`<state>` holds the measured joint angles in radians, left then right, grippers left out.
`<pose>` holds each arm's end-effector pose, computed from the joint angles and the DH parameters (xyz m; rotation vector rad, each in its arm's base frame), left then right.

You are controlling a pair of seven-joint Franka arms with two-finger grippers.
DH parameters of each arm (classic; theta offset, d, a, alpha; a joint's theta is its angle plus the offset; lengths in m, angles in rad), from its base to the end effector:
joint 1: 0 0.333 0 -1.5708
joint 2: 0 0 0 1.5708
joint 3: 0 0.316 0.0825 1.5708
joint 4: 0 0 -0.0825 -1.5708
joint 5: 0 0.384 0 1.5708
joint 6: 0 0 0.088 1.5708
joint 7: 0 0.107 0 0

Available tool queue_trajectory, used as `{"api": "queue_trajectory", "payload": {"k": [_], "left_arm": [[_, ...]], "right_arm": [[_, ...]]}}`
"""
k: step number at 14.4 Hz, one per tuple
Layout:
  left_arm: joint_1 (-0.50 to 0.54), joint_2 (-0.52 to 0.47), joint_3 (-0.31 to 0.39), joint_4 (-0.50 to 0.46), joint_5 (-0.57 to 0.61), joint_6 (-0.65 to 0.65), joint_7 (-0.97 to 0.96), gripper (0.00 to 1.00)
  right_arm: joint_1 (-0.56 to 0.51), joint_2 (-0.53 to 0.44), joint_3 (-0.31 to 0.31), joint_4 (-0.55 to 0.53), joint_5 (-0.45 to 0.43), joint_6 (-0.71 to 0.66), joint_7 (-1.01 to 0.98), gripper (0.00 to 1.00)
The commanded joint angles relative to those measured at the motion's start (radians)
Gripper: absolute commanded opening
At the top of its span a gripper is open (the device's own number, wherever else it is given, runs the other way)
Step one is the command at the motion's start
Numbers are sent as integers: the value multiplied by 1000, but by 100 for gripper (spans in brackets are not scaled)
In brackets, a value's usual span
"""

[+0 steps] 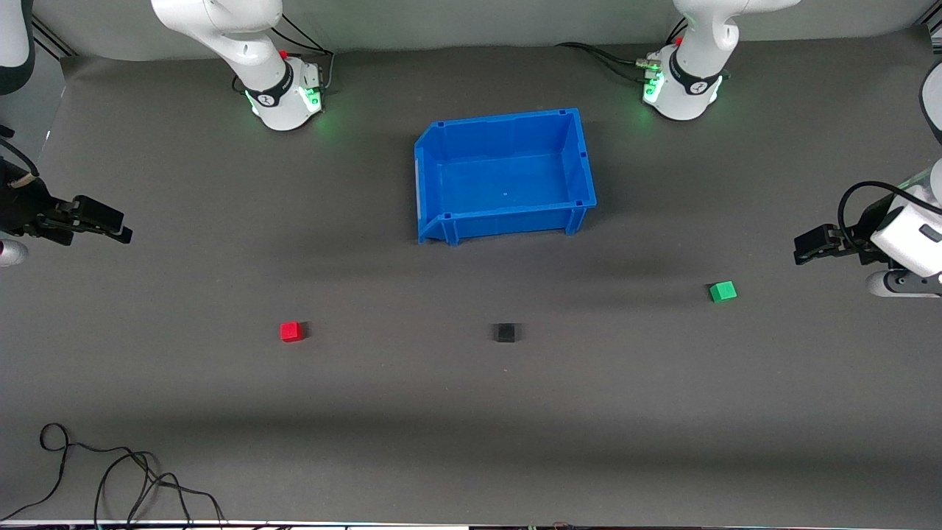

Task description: Attach green and red cubes to black cube

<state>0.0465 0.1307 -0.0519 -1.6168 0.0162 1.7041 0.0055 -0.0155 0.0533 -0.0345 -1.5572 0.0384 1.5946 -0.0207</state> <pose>0.5988 0.0000 0.5387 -3.1316 0.0205 0.0677 0.5720 -0.0241 0.6031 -3.1041 0.0473 0.0226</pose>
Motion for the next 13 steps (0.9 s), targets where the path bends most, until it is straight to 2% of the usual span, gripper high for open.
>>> {"api": "queue_trajectory", "payload": {"k": [1,5,9,11,13], "left_arm": [[6,35,7,-18,-5,25,-1,100],[33,108,10,-75,-2,141,-71,100],[78,213,10,-101,1,250,-110,100],[67,254,9,-152,-2,311,-145,100],[41,303,7,-161,-1,341,-203,100]], "right_arm": [[-3,-7,-1,5,18,1,57,100],[-4,57,-1,98,43,-1,538,100],[-3,88,5,118,110,2,1105,100],[-11,121,2,112,165,2,1284,100],[-12,173,-1,97,214,1,1298,100]]}}
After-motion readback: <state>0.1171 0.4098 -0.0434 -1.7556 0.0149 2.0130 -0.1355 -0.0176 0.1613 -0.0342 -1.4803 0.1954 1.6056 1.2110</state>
